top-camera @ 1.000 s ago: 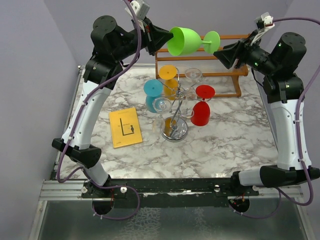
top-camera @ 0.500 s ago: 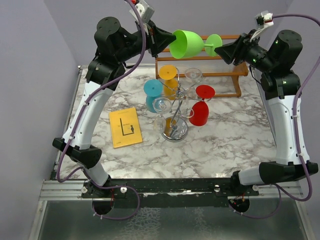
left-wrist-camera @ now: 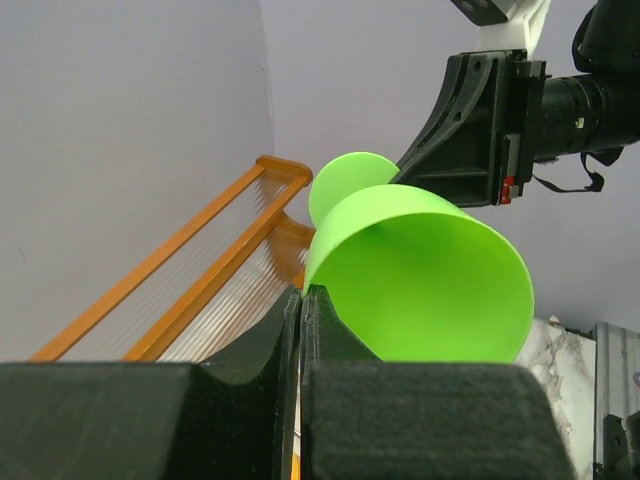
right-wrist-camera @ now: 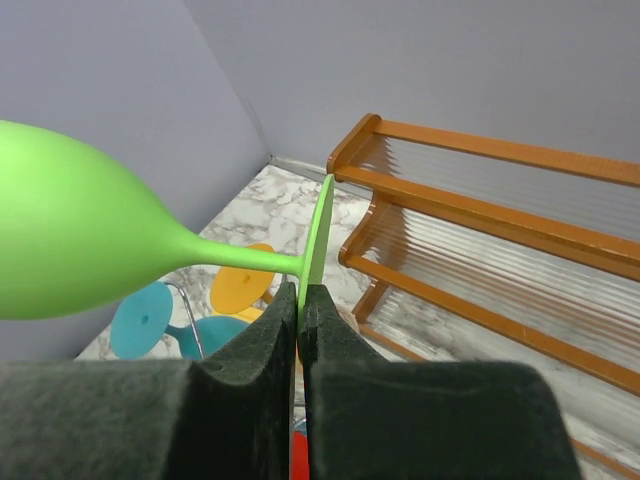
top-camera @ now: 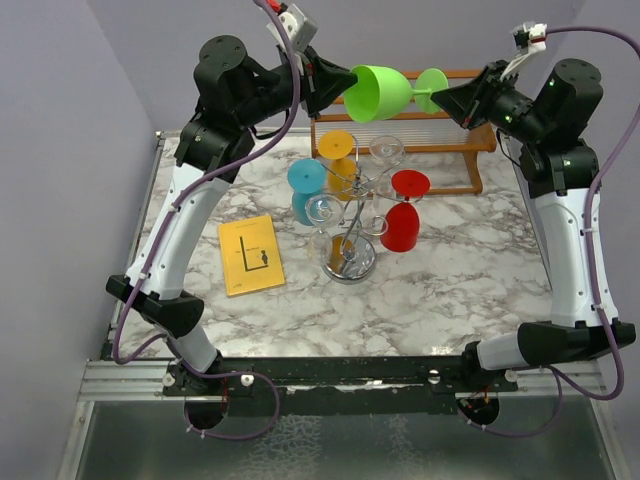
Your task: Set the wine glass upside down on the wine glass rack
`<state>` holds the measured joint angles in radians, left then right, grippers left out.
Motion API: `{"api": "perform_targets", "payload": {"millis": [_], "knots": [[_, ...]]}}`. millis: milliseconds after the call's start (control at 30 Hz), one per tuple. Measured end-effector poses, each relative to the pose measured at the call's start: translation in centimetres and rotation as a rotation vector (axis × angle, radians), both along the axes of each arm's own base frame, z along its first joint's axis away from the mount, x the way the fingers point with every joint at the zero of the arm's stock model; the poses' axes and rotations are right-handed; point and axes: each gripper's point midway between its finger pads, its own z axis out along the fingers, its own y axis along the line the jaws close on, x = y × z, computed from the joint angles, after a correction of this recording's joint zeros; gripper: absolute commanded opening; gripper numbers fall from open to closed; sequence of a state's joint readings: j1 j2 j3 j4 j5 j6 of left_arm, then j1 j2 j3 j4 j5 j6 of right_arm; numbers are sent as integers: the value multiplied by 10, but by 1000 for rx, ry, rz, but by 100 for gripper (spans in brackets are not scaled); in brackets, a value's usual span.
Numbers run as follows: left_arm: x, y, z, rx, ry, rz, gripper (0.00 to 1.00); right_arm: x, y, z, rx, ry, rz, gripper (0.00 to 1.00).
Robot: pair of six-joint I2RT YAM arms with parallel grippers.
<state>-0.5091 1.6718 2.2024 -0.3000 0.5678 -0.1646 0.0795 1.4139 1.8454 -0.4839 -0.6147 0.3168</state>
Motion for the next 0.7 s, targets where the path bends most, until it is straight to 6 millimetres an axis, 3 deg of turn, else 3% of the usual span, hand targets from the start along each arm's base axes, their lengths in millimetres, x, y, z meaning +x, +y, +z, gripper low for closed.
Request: {"api": "perform_targets", "payload": {"millis": [67, 233, 433, 700], "knots": [[0, 0, 0, 5, -7, 1, 15, 1, 0, 2, 7, -2, -4, 1], [1, -1, -5, 21, -12, 1, 31, 5, -6, 2, -3, -14, -39, 1], [-2, 4, -12, 67, -30, 12, 54, 10, -30, 0, -40, -39, -135, 1], [-20, 33, 3, 114, -109, 88, 74, 5, -45, 10, -220, -176, -160, 1]]}}
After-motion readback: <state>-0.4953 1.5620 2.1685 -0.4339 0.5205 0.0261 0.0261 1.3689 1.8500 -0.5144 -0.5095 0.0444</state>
